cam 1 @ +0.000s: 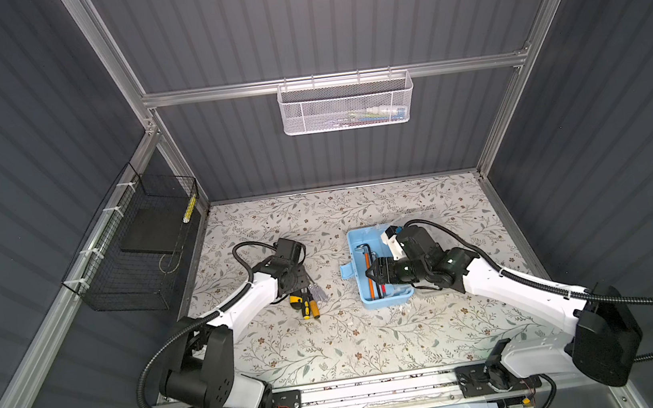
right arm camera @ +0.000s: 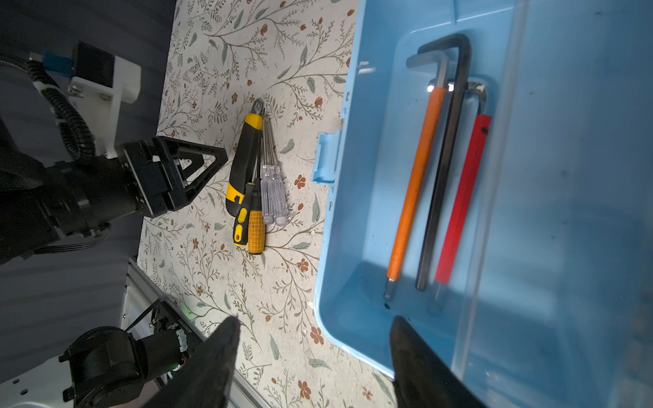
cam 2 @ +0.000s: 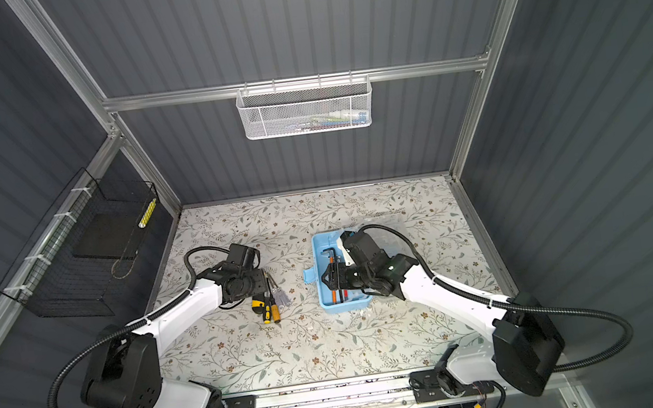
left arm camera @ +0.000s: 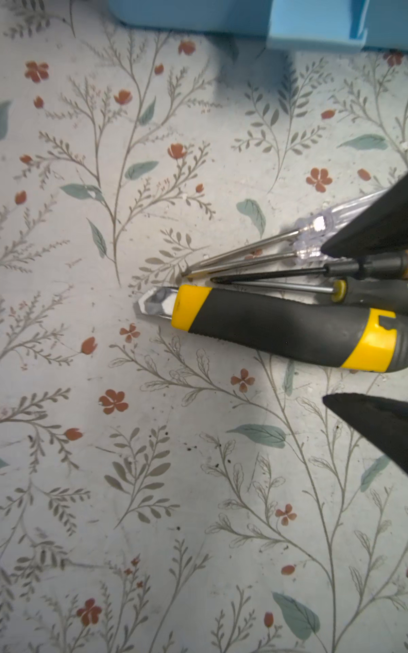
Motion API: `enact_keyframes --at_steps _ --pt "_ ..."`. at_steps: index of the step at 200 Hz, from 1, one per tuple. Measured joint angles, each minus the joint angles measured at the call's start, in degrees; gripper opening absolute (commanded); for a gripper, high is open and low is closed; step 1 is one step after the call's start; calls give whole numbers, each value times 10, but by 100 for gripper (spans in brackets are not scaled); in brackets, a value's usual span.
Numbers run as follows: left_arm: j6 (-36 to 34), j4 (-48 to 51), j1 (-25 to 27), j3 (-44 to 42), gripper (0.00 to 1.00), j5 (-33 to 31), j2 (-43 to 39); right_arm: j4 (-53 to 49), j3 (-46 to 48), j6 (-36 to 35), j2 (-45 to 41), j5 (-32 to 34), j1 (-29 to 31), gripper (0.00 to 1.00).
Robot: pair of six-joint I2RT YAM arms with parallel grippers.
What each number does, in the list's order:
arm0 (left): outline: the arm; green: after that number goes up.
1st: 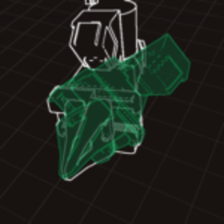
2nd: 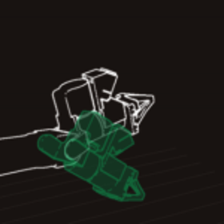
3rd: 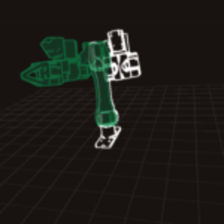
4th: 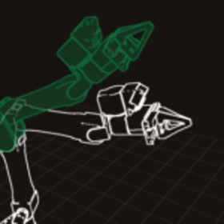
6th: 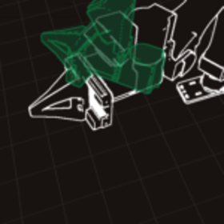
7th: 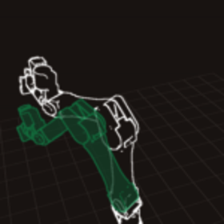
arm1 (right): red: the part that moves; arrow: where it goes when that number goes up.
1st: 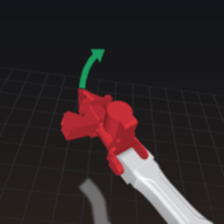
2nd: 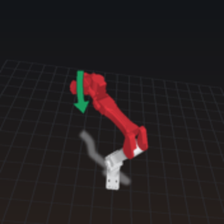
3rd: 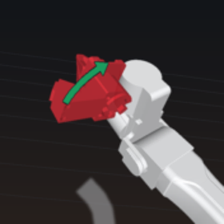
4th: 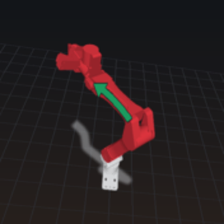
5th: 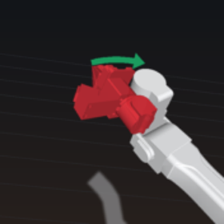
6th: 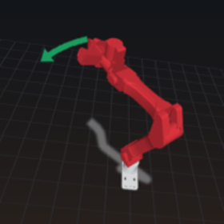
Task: Pack the tool kit
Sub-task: 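Withdraw the left gripper back over the remaining tools, then grasp the yellow-black utility knife with the left gripper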
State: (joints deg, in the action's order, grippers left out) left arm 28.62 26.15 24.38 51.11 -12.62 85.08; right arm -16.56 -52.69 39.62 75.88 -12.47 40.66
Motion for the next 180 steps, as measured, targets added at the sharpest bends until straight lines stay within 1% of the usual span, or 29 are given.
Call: enact_keyframes --at_steps 46,92,117,161,180 --pt "-6 -20 0 -3 59 0 30 7 0 5 5 1 0 68" --pt "-6 -33 0 -3 53 -7 60 7 0 5 5 2 0 68" --pt "-6 -35 -1 -3 52 -12 65 7 0 5 6 5 0 68" --pt "-6 -37 -5 -1 47 -14 78 7 0 4 9 9 0 68" --pt "-6 -42 -6 -1 47 -14 87 7 0 4 17 9 0 68"
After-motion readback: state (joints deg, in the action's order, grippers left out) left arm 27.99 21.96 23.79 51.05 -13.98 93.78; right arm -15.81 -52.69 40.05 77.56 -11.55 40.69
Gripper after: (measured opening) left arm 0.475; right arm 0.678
